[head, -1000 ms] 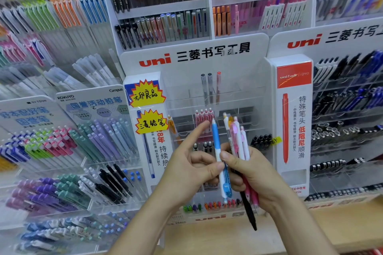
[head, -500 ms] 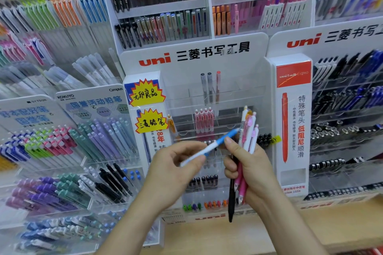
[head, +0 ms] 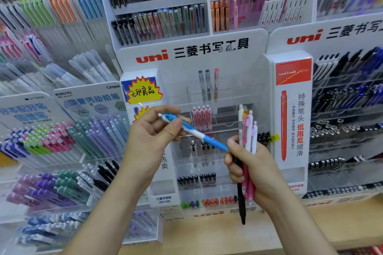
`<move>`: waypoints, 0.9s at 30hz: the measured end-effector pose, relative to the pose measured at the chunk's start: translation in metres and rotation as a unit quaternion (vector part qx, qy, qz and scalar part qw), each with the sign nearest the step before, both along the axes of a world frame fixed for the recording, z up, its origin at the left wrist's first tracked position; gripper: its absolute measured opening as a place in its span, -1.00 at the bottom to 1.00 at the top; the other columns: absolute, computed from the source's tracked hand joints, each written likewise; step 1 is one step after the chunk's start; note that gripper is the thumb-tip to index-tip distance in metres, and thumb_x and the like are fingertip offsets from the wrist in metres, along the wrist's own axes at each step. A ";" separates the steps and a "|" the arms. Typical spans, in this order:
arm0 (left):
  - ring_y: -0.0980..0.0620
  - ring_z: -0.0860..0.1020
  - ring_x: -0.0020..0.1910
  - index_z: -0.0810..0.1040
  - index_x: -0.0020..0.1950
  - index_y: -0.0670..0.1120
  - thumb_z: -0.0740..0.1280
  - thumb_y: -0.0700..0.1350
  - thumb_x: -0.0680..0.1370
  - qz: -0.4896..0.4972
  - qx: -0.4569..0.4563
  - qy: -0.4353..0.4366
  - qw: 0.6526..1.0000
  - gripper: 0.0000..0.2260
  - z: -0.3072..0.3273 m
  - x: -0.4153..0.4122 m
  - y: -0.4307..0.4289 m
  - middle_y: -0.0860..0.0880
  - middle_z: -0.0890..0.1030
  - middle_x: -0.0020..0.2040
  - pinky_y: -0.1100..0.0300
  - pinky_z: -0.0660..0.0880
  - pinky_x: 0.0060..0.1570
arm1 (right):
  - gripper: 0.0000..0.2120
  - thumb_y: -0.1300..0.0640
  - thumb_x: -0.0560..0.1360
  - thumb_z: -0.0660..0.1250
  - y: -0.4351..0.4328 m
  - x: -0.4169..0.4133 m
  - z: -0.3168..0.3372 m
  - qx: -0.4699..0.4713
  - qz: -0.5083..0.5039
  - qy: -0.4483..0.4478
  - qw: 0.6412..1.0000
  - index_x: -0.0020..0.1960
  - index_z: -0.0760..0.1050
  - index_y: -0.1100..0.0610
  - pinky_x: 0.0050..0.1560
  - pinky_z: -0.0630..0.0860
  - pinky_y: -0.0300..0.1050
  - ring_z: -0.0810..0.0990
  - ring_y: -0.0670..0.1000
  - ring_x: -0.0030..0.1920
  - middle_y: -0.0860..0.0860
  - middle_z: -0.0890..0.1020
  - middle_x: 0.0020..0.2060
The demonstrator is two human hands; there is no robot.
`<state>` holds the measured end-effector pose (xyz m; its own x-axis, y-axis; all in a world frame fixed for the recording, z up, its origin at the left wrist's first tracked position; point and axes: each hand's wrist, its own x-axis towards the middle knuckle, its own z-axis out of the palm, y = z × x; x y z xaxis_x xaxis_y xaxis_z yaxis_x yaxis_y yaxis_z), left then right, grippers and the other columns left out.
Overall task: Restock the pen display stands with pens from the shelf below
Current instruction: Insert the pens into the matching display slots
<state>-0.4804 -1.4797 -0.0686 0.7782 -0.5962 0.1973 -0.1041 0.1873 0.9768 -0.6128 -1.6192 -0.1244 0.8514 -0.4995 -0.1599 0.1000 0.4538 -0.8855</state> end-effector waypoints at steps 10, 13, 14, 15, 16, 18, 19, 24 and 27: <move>-0.07 0.64 -0.15 0.42 0.25 -0.07 0.09 -0.37 0.62 -0.024 -0.033 0.006 0.999 -0.69 0.027 0.012 -0.006 -0.02 0.61 -0.22 0.01 0.59 -0.10 | -0.77 0.27 0.44 0.25 -0.008 0.002 0.001 0.200 0.040 -0.064 0.977 0.09 0.50 0.27 -0.54 0.43 -0.28 0.45 -0.05 -0.46 0.11 0.53 -0.30; -0.07 0.63 -0.15 0.42 0.23 -0.04 0.07 -0.40 0.62 0.005 0.023 -0.046 0.999 -0.66 0.026 0.016 -0.005 -0.02 0.60 -0.23 -0.07 0.59 0.01 | -0.75 0.26 0.45 0.28 -0.011 -0.002 0.001 0.186 0.014 -0.068 0.980 0.11 0.50 0.27 -0.47 0.52 -0.27 0.54 -0.04 -0.40 0.11 0.58 -0.29; -0.06 0.65 -0.10 0.41 0.22 -0.04 0.09 -0.41 0.62 0.007 0.039 -0.063 0.997 -0.67 0.025 0.017 -0.004 -0.01 0.63 -0.20 -0.05 0.59 0.03 | -0.75 0.25 0.45 0.29 -0.014 -0.003 0.001 0.183 0.003 -0.069 0.981 0.11 0.51 0.27 -0.45 0.54 -0.27 0.56 -0.03 -0.38 0.10 0.59 -0.28; -0.06 0.66 -0.05 0.40 0.22 -0.05 0.11 -0.40 0.62 0.002 0.050 -0.077 0.996 -0.69 0.024 0.018 -0.003 0.00 0.66 -0.16 -0.02 0.59 0.05 | -0.76 0.24 0.45 0.29 -0.016 -0.005 0.001 0.178 -0.007 -0.069 0.982 0.11 0.51 0.26 -0.44 0.56 -0.25 0.58 -0.02 -0.37 0.10 0.61 -0.27; -0.05 0.66 0.00 0.41 0.20 -0.06 0.13 -0.40 0.61 -0.006 0.053 -0.087 0.995 -0.71 0.023 0.018 -0.003 0.00 0.68 -0.10 0.03 0.59 0.05 | -0.76 0.23 0.45 0.30 -0.018 -0.006 0.001 0.171 -0.017 -0.067 0.983 0.10 0.52 0.25 -0.43 0.56 -0.24 0.59 -0.01 -0.37 0.10 0.61 -0.26; -0.02 0.64 0.08 0.45 0.14 -0.07 0.15 -0.41 0.60 -0.026 0.044 -0.095 0.994 -0.73 0.025 0.016 -0.006 -0.02 0.68 0.00 0.13 0.58 0.05 | -0.79 0.20 0.46 0.30 -0.022 -0.008 0.002 0.147 -0.032 -0.062 0.987 0.09 0.52 0.22 -0.45 0.56 -0.24 0.58 0.00 -0.40 0.09 0.62 -0.26; 0.00 0.63 0.10 0.47 0.12 -0.08 0.16 -0.41 0.60 -0.035 0.038 -0.104 0.993 -0.73 0.028 0.015 -0.009 -0.02 0.66 0.06 0.15 0.57 0.06 | -0.80 0.20 0.47 0.29 -0.024 -0.009 0.004 0.133 -0.037 -0.063 0.988 0.08 0.51 0.21 -0.46 0.54 -0.24 0.57 0.00 -0.41 0.08 0.61 -0.27; -0.02 0.61 0.14 0.52 0.11 -0.07 0.23 -0.43 0.56 -0.055 -0.019 -0.152 0.987 -0.71 0.048 0.011 -0.038 -0.03 0.57 0.06 0.07 0.56 0.13 | -0.81 0.18 0.49 0.27 -0.033 -0.014 0.008 0.097 -0.057 -0.089 0.990 0.09 0.49 0.19 -0.50 0.47 -0.28 0.49 -0.05 -0.44 0.05 0.58 -0.27; 0.00 0.64 0.08 0.50 0.14 -0.11 0.26 -0.45 0.54 -0.055 -0.023 -0.206 0.977 -0.70 0.053 0.006 -0.061 -0.04 0.59 0.03 0.08 0.56 0.13 | -0.81 0.18 0.49 0.26 -0.037 -0.017 0.008 0.094 -0.061 -0.101 0.989 0.08 0.49 0.19 -0.50 0.46 -0.28 0.48 -0.06 -0.45 0.05 0.57 -0.27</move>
